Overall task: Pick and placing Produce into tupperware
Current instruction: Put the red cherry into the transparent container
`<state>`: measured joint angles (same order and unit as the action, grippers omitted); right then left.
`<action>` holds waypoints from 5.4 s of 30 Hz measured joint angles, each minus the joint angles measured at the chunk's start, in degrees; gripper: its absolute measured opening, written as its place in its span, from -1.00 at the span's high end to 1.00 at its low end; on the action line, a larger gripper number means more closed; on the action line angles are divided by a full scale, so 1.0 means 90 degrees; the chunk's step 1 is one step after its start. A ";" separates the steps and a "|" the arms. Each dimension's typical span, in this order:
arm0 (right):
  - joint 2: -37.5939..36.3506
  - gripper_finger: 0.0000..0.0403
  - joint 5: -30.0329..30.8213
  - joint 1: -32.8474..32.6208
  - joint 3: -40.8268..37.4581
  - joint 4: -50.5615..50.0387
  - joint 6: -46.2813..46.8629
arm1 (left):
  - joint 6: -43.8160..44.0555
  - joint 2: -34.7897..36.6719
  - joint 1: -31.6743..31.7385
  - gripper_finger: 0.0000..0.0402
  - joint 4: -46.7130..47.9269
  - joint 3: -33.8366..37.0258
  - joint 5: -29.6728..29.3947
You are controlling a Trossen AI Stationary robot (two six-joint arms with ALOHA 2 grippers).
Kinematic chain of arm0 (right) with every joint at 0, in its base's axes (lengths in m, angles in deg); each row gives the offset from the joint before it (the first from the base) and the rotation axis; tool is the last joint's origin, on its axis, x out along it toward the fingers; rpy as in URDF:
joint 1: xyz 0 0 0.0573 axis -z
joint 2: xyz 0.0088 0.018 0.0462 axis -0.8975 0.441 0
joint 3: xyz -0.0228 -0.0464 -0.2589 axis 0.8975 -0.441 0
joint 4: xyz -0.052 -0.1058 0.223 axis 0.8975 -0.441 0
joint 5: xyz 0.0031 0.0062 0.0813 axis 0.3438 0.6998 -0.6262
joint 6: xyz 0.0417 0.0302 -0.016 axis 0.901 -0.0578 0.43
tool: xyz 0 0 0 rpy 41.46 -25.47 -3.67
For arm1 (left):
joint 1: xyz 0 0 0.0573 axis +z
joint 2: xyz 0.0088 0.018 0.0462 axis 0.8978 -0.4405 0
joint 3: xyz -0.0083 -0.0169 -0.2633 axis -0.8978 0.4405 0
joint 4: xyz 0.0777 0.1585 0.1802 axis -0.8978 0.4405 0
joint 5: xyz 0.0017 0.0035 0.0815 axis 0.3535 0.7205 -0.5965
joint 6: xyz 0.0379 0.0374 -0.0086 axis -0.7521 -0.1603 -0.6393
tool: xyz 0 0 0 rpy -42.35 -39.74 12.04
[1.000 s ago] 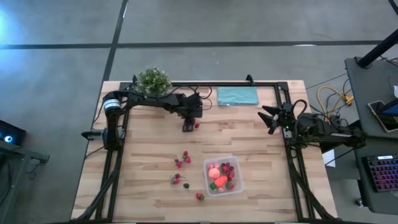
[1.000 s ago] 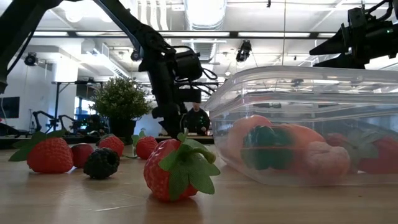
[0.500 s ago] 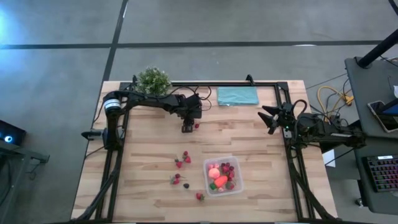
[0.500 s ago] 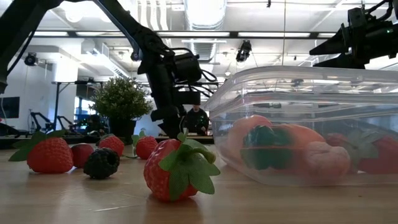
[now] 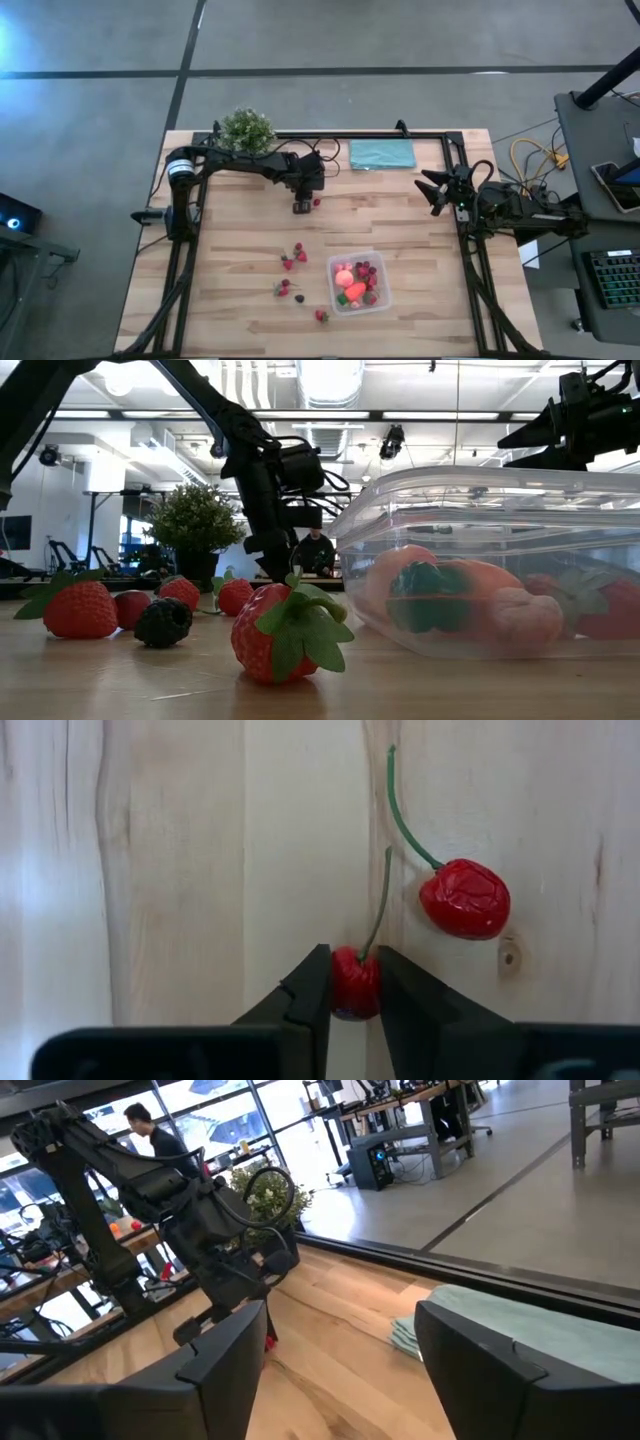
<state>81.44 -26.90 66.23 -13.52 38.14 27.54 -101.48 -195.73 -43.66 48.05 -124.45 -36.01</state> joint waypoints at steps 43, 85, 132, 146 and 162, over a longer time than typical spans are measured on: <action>0.0007 -0.24 -0.0002 0.0000 0.0000 0.0000 -0.0002 | 0.4846 0.0436 -0.3771 0.01 -0.0321 -0.2115 0.0457; 0.0007 -0.24 -0.0001 0.0001 0.0000 0.0000 -0.0001 | 0.5381 0.1071 -0.0461 0.00 0.0014 0.0278 0.0149; 0.0007 -0.24 -0.0001 0.0000 0.0001 0.0000 -0.0001 | 0.3298 0.0457 -0.0911 0.00 -0.1727 0.0976 -0.0829; 0.0002 -0.25 0.0000 0.0002 0.0000 0.0000 -0.0002 | 0.3342 0.0238 -0.0912 0.09 -0.1905 0.0981 -0.0859; 0.0007 -0.26 -0.0002 0.0002 0.0000 0.0001 0.0000 | 0.3684 0.0266 -0.0911 0.73 -0.1800 0.0887 -0.0862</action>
<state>81.50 -26.91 66.24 -13.52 38.15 27.54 -68.33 -193.33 -51.86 31.85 -116.47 -43.77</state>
